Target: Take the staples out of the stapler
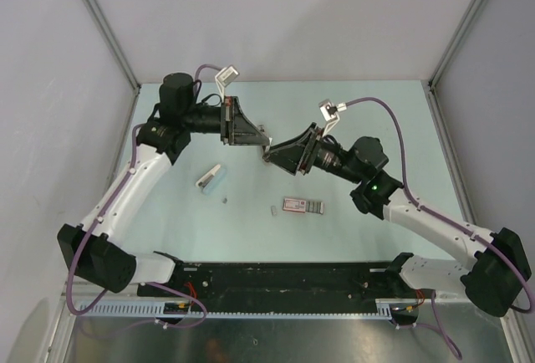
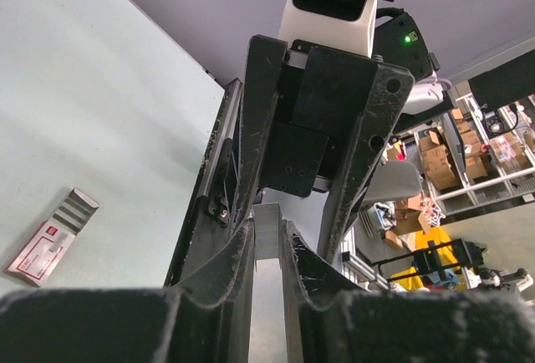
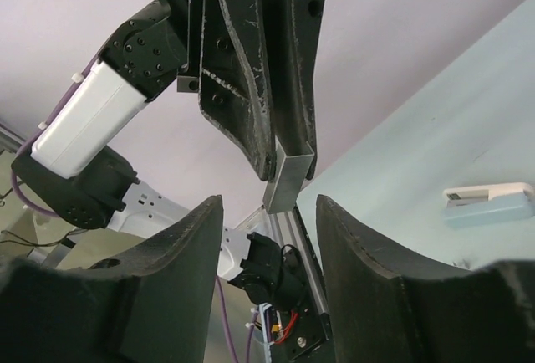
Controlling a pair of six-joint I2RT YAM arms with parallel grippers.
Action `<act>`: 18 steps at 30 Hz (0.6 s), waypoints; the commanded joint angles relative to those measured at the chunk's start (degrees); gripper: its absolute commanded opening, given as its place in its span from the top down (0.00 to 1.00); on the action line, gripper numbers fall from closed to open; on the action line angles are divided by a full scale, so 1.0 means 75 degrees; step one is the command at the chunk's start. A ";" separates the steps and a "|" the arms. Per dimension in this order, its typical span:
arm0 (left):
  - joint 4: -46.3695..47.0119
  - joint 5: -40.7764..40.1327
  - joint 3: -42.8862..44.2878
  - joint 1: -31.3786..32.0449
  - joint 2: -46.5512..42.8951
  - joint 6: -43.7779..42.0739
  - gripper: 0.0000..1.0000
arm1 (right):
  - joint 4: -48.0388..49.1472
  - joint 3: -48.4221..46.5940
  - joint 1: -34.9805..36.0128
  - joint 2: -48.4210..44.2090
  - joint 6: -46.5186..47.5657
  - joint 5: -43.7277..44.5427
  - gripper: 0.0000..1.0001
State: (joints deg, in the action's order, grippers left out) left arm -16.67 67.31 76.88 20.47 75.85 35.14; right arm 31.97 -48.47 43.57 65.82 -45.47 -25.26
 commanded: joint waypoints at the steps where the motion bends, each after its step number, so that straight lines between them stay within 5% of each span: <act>1: 0.0399 0.0212 -0.0098 -0.0037 -0.0333 0.0246 0.79 | 0.0528 -0.0358 0.0018 0.0083 -0.0108 0.0162 0.49; 18: 0.0767 0.0205 -0.0441 -0.0045 -0.0486 0.0515 0.80 | 0.1106 -0.0358 0.0005 0.0314 -0.0559 0.0145 0.67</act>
State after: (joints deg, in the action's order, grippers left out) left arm -13.32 67.72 74.41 20.43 74.67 37.67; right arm 35.46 -48.47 43.55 68.07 -48.25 -24.43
